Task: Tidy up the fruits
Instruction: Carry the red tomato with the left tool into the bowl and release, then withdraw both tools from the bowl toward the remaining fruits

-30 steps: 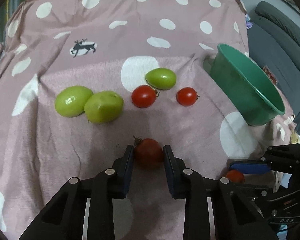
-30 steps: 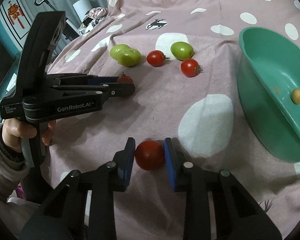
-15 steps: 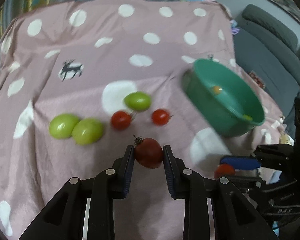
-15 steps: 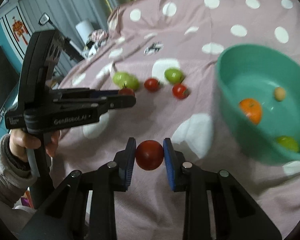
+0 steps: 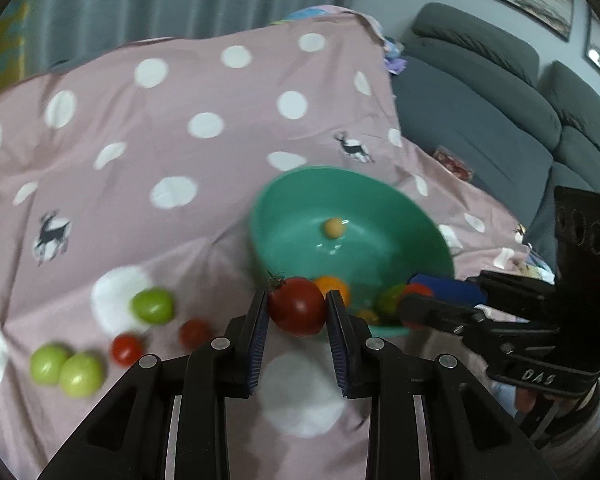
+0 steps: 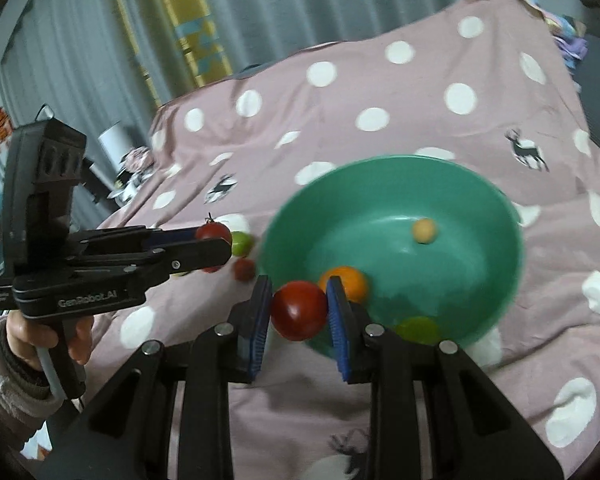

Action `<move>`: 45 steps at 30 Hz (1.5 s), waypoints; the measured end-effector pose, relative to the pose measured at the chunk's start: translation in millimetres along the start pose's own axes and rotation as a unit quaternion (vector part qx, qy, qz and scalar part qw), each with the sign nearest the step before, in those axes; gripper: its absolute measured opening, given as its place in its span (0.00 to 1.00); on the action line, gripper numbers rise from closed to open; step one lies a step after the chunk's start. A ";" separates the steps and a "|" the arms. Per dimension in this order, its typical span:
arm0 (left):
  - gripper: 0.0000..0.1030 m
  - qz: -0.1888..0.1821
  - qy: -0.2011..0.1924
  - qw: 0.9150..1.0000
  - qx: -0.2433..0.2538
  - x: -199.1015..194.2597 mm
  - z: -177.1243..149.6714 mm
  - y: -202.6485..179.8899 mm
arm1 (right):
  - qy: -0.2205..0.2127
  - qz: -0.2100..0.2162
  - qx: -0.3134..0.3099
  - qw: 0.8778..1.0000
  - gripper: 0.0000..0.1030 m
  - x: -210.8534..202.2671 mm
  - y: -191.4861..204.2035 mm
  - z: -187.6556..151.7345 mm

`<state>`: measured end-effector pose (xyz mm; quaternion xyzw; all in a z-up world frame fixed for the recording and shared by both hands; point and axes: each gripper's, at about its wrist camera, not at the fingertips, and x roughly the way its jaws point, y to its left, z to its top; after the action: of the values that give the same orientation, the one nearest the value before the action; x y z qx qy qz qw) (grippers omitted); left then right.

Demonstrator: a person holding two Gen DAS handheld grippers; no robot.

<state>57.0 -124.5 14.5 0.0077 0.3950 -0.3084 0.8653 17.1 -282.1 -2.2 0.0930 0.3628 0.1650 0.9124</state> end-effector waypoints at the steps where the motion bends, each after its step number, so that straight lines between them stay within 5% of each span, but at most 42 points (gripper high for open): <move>1: 0.28 -0.001 0.001 1.000 0.005 2.4 1.0 -3.1 | 0.001 -0.004 0.007 1.000 0.28 0.7 -4.9 -0.8; 11: 0.28 0.030 0.024 0.997 0.061 35.0 8.6 -36.1 | -0.001 -0.022 0.046 0.999 0.30 -2.7 -31.6 -5.6; 16: 0.29 0.039 0.021 0.997 0.068 30.8 7.8 -37.9 | -0.008 -0.021 0.063 0.998 0.40 -8.5 -34.3 -6.2; 18: 0.36 0.048 0.021 0.996 0.069 28.3 7.3 -36.4 | -0.011 -0.021 0.065 0.998 0.44 -11.2 -32.5 -6.2; 21: 0.63 0.056 0.018 0.996 0.060 21.3 5.1 -31.9 | -0.017 -0.018 0.068 0.997 0.53 -16.0 -30.8 -5.8; 25: 0.66 0.067 0.016 0.996 0.051 10.5 0.0 -25.8 | -0.022 -0.014 0.072 0.997 0.61 -22.6 -29.0 -6.7; 33: 0.66 0.097 0.019 0.995 -0.007 -24.8 -29.6 17.2 | -0.011 -0.005 0.055 0.998 0.68 -28.1 -10.8 -9.3; 45: 0.66 0.140 0.034 0.978 -0.151 -87.9 -120.1 110.3 | 0.036 0.035 -0.007 0.999 0.68 -5.2 38.8 -14.5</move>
<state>-8.7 42.1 -33.0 -0.0576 0.4613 -0.1205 0.8771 -5.6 -247.3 2.0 0.0938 0.3910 0.2028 0.8928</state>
